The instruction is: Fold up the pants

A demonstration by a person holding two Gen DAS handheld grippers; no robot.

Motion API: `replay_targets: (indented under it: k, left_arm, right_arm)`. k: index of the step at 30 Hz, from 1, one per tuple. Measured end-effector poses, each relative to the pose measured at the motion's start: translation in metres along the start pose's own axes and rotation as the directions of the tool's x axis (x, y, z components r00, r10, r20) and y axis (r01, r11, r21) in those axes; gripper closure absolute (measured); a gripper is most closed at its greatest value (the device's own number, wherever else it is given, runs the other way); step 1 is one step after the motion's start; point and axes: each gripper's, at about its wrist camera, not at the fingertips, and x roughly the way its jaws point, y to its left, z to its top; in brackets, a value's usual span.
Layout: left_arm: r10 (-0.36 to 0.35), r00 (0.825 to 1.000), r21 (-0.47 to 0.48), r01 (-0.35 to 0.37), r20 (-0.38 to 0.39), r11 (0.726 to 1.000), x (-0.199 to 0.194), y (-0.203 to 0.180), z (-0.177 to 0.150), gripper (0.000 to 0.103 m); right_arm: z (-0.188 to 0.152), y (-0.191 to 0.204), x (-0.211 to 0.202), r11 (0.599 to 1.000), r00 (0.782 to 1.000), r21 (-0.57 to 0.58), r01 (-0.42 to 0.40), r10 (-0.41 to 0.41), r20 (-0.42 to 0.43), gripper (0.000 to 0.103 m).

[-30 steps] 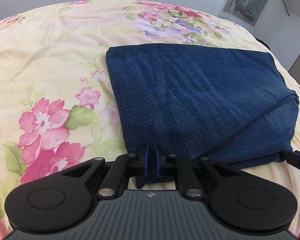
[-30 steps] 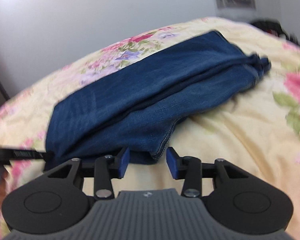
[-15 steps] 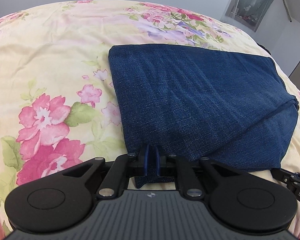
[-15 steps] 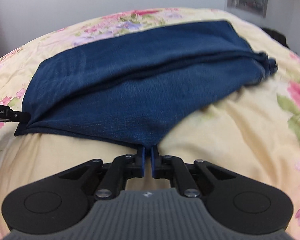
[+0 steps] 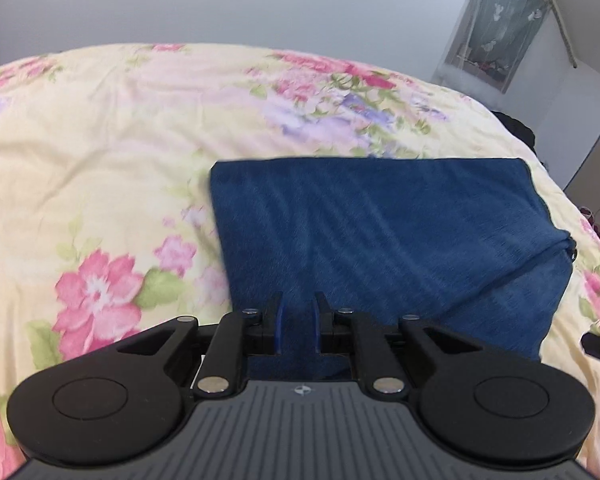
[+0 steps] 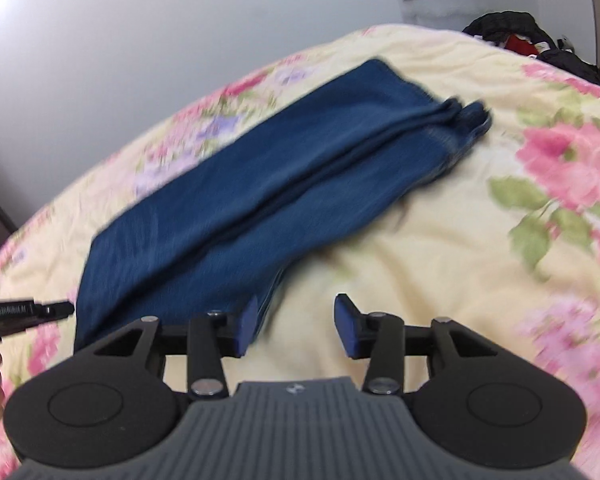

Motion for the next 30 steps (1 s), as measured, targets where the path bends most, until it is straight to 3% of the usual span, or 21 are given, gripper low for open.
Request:
replay_targets:
  k: [5,10,16,22,25,30]
  left_arm:
    - [-0.025,1.0,0.04,0.025,-0.001,0.999,0.022,-0.029,0.023,0.089]
    - [-0.075,0.997,0.059,0.075,-0.014,0.995,0.055,-0.057,0.04,0.089]
    - [-0.102,0.994,0.094,0.106,-0.039,0.99,0.096,-0.086,0.058,0.089]
    - [-0.12,0.992,0.141,0.125,-0.044,0.982,0.145,-0.112,0.083,0.086]
    - [-0.113,0.992,0.156,0.12,-0.05,0.981,0.174,-0.123,0.093,0.086]
    - [-0.096,0.995,0.198,0.102,-0.04,0.975,0.206,-0.141,0.106,0.084]
  right_arm:
    - [0.056,-0.069,0.009,0.971,0.998,0.237,-0.045,0.033,0.056,0.038]
    - [0.104,-0.128,0.046,0.908,0.994,0.411,-0.084,0.047,0.098,0.036]
    - [0.126,-0.17,0.104,0.86,0.997,0.505,-0.079,0.063,0.048,0.036]
    - [0.137,-0.184,0.137,0.856,0.993,0.502,-0.12,0.111,0.048,0.041]
    - [0.14,-0.184,0.147,0.871,0.992,0.477,-0.122,0.118,0.039,0.049]
    - [0.138,-0.195,0.15,0.862,0.986,0.48,-0.164,0.16,0.049,0.062]
